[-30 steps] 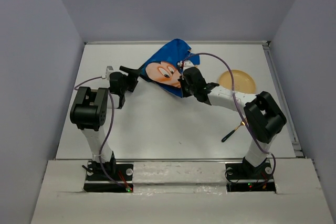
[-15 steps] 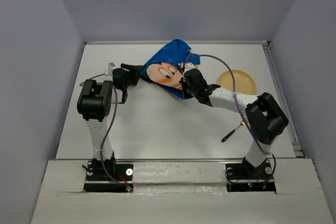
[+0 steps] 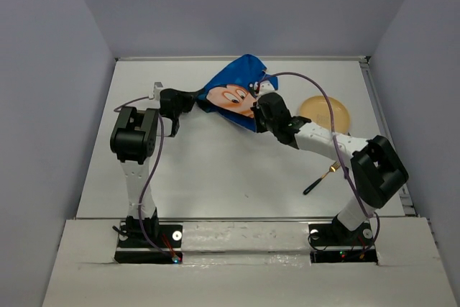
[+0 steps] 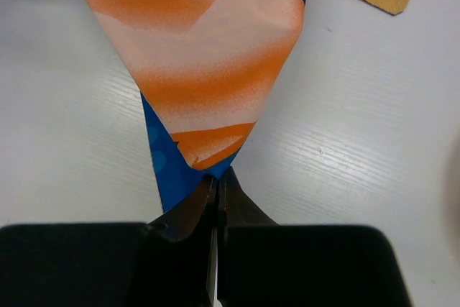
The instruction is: Set the dinner table for one person
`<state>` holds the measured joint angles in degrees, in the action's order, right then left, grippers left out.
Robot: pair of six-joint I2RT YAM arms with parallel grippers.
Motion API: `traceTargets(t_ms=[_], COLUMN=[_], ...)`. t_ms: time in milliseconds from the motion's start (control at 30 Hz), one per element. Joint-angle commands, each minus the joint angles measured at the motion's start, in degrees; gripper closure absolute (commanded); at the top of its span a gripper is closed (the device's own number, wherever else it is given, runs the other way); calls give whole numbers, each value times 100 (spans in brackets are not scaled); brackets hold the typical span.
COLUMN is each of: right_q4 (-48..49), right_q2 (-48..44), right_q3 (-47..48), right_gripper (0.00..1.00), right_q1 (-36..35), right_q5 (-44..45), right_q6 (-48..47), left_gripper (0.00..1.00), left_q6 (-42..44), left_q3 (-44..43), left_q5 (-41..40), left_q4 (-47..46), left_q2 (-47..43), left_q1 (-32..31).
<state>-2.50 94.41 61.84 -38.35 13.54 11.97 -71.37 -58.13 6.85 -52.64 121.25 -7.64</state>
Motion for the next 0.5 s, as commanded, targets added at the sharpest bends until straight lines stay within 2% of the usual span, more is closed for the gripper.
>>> traceTargets(t_ms=[0, 100, 133, 167, 233, 333, 367, 467], right_q4=[189, 101, 31, -39, -198, -496, -593, -909], right_q2=[-353, -642, -852, -854, -1266, -1767, -1855, -2233], right_q3=[-58, -129, -129, -129, -137, -59, -15, 126], right_gripper=[100, 100, 100, 100, 100, 100, 100, 100], right_q1=[-6, -6, -6, -6, -6, -6, -6, -6], right_q5=[430, 614, 684, 685, 677, 676, 676, 790], right_q6=[-177, -230, -239, -247, -256, -318, -344, -370], left_gripper=[100, 100, 100, 100, 100, 100, 100, 100], left_q6=[368, 859, 1036, 1203, 1755, 2450, 2601, 2926], left_q3=[-94, 151, 248, 371, 784, 1224, 1286, 1418], left_q5=[-342, -439, -622, -772, -1175, -1693, -1800, -1916], left_q4=[-53, -115, -97, -88, -71, 113, 183, 474], left_q2=[-268, -1013, -1573, -1578, -2864, -4060, -4066, -5117], left_q1=[-18, -36, -53, -88, -272, -623, -703, -897])
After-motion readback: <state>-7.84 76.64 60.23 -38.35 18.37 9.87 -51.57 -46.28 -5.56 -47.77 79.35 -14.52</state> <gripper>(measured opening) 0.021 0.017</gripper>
